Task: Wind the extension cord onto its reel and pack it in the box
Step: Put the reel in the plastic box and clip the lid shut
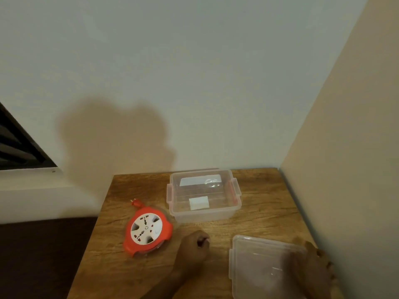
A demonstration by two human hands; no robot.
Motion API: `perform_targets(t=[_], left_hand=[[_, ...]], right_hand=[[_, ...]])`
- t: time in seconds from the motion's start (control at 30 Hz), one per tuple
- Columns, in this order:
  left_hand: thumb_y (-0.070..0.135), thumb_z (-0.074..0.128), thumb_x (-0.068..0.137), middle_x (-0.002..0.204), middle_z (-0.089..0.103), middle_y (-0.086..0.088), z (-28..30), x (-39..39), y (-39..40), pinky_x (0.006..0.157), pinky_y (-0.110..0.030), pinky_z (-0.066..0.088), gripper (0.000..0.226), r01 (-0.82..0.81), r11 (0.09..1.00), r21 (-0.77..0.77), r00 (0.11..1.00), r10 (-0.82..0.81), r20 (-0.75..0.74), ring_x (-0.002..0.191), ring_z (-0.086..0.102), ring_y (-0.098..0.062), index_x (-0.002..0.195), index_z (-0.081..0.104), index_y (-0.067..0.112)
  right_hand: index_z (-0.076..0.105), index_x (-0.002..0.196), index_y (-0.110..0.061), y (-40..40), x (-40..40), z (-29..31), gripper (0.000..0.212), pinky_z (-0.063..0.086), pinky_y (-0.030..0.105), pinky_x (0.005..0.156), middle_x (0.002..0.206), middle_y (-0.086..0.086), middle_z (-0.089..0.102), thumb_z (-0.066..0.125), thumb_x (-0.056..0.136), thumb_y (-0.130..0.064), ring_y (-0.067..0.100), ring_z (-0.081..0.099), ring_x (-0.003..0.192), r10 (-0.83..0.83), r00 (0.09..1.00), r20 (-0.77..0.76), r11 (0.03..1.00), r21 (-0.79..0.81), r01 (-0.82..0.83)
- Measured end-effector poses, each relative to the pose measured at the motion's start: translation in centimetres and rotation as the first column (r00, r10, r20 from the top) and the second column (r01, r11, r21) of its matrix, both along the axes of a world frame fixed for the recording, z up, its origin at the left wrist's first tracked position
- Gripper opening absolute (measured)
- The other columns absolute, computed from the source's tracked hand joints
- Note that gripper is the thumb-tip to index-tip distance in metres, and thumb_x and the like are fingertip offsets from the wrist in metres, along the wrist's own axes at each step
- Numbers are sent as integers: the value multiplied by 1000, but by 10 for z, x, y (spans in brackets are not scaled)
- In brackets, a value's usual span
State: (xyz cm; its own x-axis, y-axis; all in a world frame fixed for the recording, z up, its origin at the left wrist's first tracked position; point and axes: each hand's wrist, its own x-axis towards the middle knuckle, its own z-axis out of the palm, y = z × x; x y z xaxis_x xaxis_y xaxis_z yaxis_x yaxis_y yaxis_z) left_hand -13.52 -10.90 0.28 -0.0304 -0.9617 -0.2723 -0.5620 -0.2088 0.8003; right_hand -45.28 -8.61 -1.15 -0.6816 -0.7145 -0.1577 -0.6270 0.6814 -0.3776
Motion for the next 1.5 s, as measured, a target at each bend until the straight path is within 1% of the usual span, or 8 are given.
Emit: perform_targets(t=[0.17, 0.27, 0.47, 0.6, 0.77, 1.0, 1.2, 1.5], left_hand=[[25, 65, 98, 121, 69, 0, -1, -38, -5, 92, -30, 58, 26, 211, 948, 238, 977, -204, -56, 108, 66, -17, 122, 68, 17], [23, 66, 97, 119, 69, -2, 1, -41, 0, 97, -40, 60, 26, 181, 944, 275, 983, -166, -76, 107, 68, -20, 122, 70, 16], [15, 63, 101, 118, 69, 9, -4, 14, 8, 70, -11, 45, 25, -101, 982, 159, 991, 114, -73, 97, 62, -3, 123, 72, 21], [3, 67, 94, 110, 78, 1, -3, 46, 18, 83, -31, 58, 24, -301, 951, 69, 952, 304, -32, 96, 70, -18, 111, 80, 14], [7, 71, 95, 85, 69, 18, -2, 58, 30, 66, -18, 48, 29, -363, 932, 16, 931, 363, -40, 82, 66, -11, 83, 68, 33], [13, 70, 96, 116, 63, 10, -5, 58, 36, 97, -31, 50, 31, -314, 948, 43, 949, 312, 48, 112, 64, -19, 126, 66, 18], [8, 71, 93, 112, 76, 3, 0, 67, 38, 87, -24, 52, 21, -344, 939, -16, 938, 344, 46, 103, 67, -18, 112, 75, 16], [9, 70, 97, 125, 72, -11, 19, 157, -13, 88, -31, 55, 29, -420, 872, -252, 877, 461, 132, 114, 68, -29, 125, 70, 7]], right_hand=[[52, 135, -14, 30, 7, 6, 57, 29, 54, 105, 144, 23, 40, 62, 88, -44, 43, 36, 129, -201, 980, -17, 979, 27, 201], [47, 139, -14, 24, -1, 13, 54, 34, 42, 107, 141, 16, 49, 58, 90, -34, 36, 40, 131, 130, 990, 59, 972, 189, -139], [71, 93, -10, 4, 48, 31, 26, 51, 36, 69, 84, 12, 73, 59, 76, -24, 29, 63, 73, 369, 925, 87, 917, -196, -347], [65, 119, -15, -13, 94, 30, 41, 51, 44, 88, 102, 8, 62, 60, 78, -10, 30, 57, 98, 378, 892, 247, 919, -220, -328], [62, 120, -15, -24, 117, 20, 41, 48, 45, 93, 110, 14, 58, 62, 80, -10, 32, 54, 101, 407, 878, 250, 912, -157, -378], [61, 118, -13, -25, 119, 5, 38, 48, 41, 93, 117, 13, 62, 55, 81, -15, 29, 53, 108, 450, 879, 160, 890, 4, -456], [48, 135, -23, -23, 131, 15, 51, 40, 48, 100, 139, 10, 44, 60, 85, -26, 32, 41, 123, 417, 908, 44, 908, 23, -418], [58, 114, -49, -27, 256, 35, 36, 50, 12, 81, 123, -17, 61, 67, 85, -28, -4, 57, 98, 781, 511, 359, 618, -324, -716]])
